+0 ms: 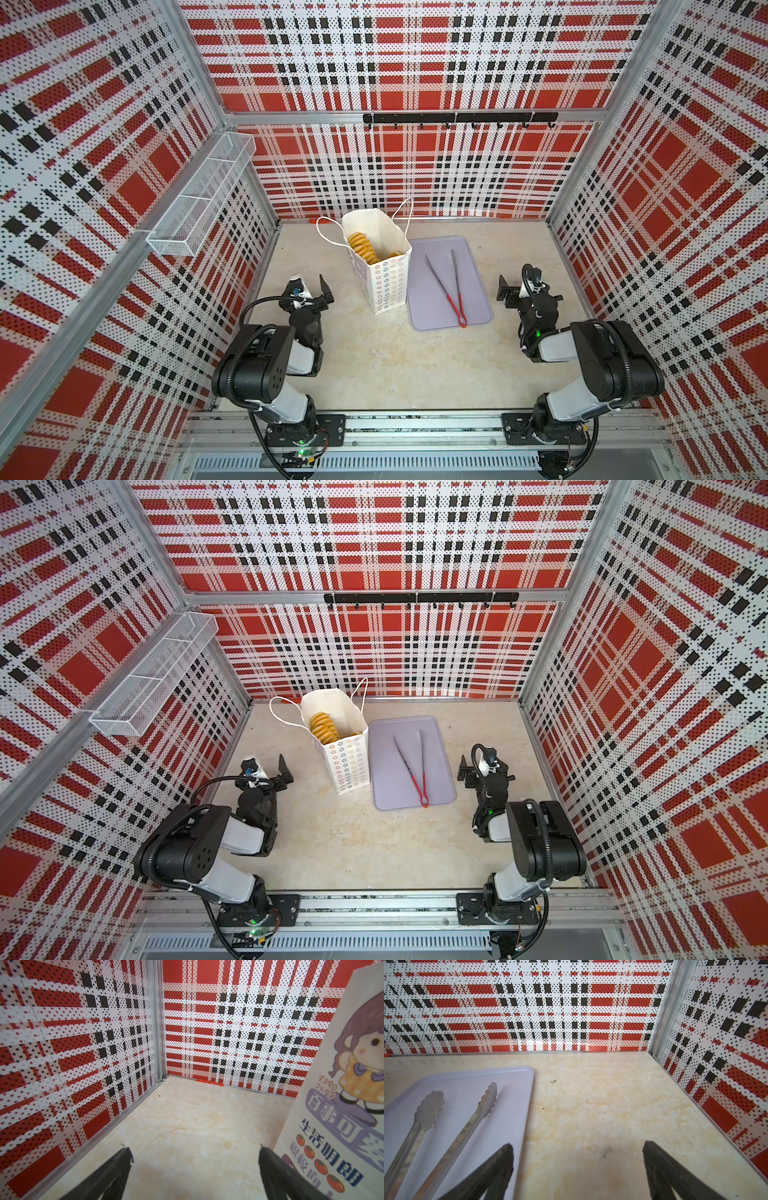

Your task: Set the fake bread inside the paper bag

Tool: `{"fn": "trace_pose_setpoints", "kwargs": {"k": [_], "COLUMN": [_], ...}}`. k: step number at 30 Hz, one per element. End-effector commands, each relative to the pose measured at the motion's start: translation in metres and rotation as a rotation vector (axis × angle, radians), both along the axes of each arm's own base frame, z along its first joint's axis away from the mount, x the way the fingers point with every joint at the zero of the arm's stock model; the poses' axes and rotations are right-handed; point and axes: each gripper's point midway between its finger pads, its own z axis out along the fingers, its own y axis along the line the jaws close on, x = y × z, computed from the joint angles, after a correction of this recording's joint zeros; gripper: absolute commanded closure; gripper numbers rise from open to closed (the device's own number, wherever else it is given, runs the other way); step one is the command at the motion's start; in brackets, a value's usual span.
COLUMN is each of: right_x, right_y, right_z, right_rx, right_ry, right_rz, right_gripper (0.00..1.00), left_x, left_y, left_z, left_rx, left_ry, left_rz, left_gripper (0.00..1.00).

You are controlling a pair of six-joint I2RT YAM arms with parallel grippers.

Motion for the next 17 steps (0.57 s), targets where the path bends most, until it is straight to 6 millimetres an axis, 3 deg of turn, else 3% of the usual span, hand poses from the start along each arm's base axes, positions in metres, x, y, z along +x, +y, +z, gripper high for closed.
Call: {"fn": "trace_pose_setpoints", "kwargs": {"k": [1,17], "right_x": [0.0030,0.0034], "right_y": [-0.0026,-0.0022], "right_z": [0.0001,0.0003], "right_rx": [-0.014,-0.015], "right_ry": [0.000,0.001], "right_rz": [-0.006,-0.005], "right_gripper": [0.00,0.00], "left_x": [0.0022,0.0023], "left_y": [0.0007,0.0007], "left_z": [0.0064,0.0065], "left_rx": [0.009,0.009], "left_ry": [-0.022,-0.023], "left_rz": [0.009,0.008], "left_gripper": [0.02,0.02]}}
